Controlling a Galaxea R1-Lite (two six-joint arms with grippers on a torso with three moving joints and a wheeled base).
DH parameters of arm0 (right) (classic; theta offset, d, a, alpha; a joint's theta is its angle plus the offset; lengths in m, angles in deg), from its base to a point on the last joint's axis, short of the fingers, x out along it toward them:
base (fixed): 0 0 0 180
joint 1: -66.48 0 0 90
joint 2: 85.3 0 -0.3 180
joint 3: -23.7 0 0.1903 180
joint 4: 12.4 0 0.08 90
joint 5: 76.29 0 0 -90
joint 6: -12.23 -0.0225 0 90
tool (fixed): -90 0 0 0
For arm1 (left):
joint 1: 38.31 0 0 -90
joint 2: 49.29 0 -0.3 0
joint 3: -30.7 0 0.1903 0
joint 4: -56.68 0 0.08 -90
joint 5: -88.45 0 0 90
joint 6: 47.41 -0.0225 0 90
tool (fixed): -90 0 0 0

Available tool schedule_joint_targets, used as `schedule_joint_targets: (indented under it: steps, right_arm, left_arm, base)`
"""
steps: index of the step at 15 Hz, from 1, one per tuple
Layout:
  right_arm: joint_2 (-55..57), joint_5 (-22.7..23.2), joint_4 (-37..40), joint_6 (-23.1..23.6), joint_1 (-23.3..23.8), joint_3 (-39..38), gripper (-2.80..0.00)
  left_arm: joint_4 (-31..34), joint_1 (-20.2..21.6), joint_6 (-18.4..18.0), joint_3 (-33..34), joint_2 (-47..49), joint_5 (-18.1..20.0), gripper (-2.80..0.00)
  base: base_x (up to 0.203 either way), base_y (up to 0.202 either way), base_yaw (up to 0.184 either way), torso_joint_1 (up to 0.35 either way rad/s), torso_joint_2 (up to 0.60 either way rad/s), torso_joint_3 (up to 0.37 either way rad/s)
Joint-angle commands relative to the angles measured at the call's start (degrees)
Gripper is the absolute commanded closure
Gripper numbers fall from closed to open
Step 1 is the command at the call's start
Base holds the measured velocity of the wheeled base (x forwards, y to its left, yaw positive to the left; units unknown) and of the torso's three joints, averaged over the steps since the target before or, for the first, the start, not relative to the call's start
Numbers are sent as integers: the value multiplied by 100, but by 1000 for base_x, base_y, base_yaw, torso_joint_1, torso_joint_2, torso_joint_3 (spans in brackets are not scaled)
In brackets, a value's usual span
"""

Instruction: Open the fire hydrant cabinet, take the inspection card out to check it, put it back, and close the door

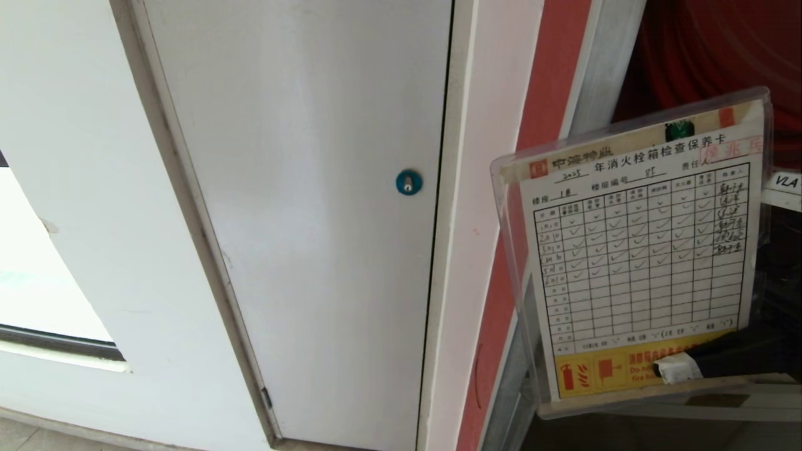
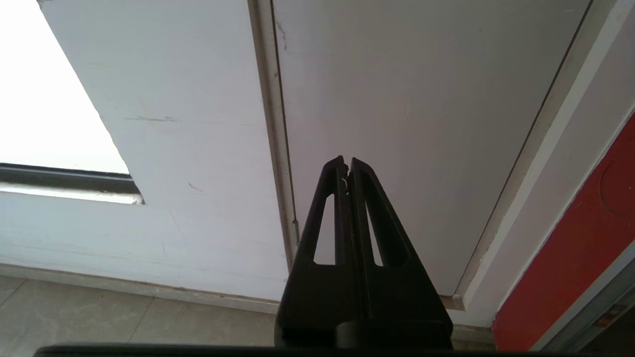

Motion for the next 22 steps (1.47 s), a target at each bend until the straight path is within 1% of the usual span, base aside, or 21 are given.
schedule_joint_targets:
  steps: [1,4,7,12,14,19,22]
  right_arm:
    - [-16,62,56,-7,-61,19,0]
    - [29,49,80,-84,-61,42,0]
    - [154,45,110,-79,-61,240,0]
    - [176,40,407,-83,-28,357,0]
    - [132,40,399,-216,73,426,0]
    - [-115,40,394,-271,278,258,0]
    - [-484,40,390,-345,366,130,0]
  left_arm:
    - [-2,2,2,35,-1,-3,0]
    - [-2,2,2,35,0,4,0]
    - [-2,2,2,35,6,4,0]
    - [-2,2,2,35,-1,0,0]
    - [-2,2,2,35,-1,-2,0]
    - [-2,2,2,35,-1,-3,0]
    - [-2,2,2,35,-1,4,0]
  base:
    - [0,0,0,0,0,0]
    - [0,0,0,0,0,0]
    - [0,0,0,0,0,0]
    - [0,0,0,0,0,0]
    - [0,0,0,0,0,0]
    - [0,0,0,0,0,0]
    - [0,0,0,0,0,0]
